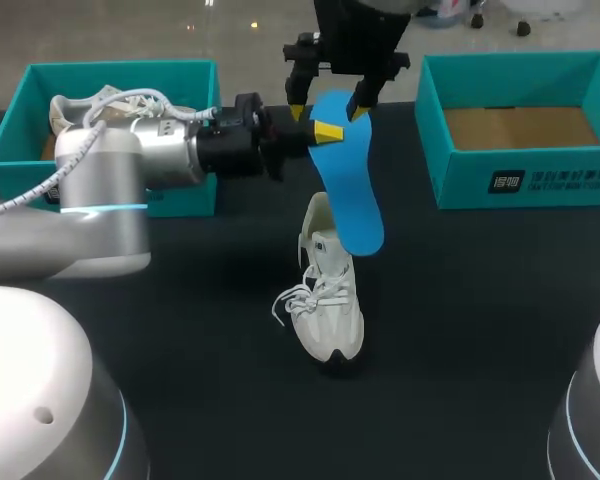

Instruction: Take the shoe out of the shoebox, open the shoe tongue, remove and reinsert the insole, then place the shoe into the shoebox

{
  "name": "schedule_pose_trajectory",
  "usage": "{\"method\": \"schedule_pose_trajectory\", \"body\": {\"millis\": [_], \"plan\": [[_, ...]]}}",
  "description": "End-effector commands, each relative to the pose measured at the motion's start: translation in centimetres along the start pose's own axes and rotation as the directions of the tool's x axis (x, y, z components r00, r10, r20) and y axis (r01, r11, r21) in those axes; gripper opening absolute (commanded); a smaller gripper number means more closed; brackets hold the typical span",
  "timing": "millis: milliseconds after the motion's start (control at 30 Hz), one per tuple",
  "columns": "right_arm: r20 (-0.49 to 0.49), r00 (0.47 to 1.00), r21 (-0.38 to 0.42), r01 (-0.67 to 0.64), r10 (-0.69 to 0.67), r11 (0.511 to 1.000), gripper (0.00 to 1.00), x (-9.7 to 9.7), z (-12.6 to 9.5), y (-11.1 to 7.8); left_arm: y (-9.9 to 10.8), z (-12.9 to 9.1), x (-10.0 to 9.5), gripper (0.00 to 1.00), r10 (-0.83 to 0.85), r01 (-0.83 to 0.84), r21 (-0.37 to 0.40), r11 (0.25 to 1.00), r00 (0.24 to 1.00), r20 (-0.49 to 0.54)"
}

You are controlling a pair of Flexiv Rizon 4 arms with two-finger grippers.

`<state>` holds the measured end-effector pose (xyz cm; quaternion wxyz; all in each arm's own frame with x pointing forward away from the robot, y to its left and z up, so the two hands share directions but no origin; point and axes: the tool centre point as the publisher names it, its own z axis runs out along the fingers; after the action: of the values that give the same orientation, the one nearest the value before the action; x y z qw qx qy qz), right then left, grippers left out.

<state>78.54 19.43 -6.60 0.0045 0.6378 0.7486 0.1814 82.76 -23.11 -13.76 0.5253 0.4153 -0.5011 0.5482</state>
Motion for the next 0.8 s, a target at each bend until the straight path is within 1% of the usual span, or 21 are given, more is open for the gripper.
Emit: {"method": "schedule_pose_trajectory", "body": {"millis": [33,100,200,300,367,467,800], "plan": [[-0.219,0.976,-0.012,0.0,-0.002,1.0,0.86,-2.7,0.6,-0.9,0.4,-0.4,0.2,0.0,0.003,-0.003,0.005,1.0,1.0,0.009],[-0.254,0.967,-0.007,-0.004,0.002,1.0,0.9,-3.0,0.7,-1.0,0.5,-0.5,0.3,0.0,0.007,-0.007,0.007,1.0,1.0,0.013],[-0.288,0.957,-0.004,-0.009,0.007,1.0,0.92,-3.6,0.9,-1.1,0.6,-0.8,0.5,0.0,0.013,-0.013,0.012,1.0,1.0,0.014],[-0.34,0.94,-0.016,-0.02,0.014,1.0,1.0,-4.3,1.0,-1.2,0.7,-0.9,0.7,0.0,0.015,-0.016,0.014,1.0,1.0,0.014],[-0.36,0.933,-0.004,-0.013,0.011,1.0,1.0,-4.5,1.1,-1.2,0.7,-0.9,0.8,0.0,0.018,-0.018,0.015,1.0,1.0,0.015],[-0.347,0.938,0.013,-0.011,0.015,1.0,1.0,-4.8,1.3,-1.1,0.7,-0.9,0.8,0.0,0.02,-0.02,0.014,1.0,1.0,0.017],[-0.347,0.938,0.013,-0.011,0.015,1.0,1.0,-4.8,1.3,-1.1,0.7,-0.9,1.0,0.0,0.045,-0.046,0.016,0.999,0.998,0.037]]}}
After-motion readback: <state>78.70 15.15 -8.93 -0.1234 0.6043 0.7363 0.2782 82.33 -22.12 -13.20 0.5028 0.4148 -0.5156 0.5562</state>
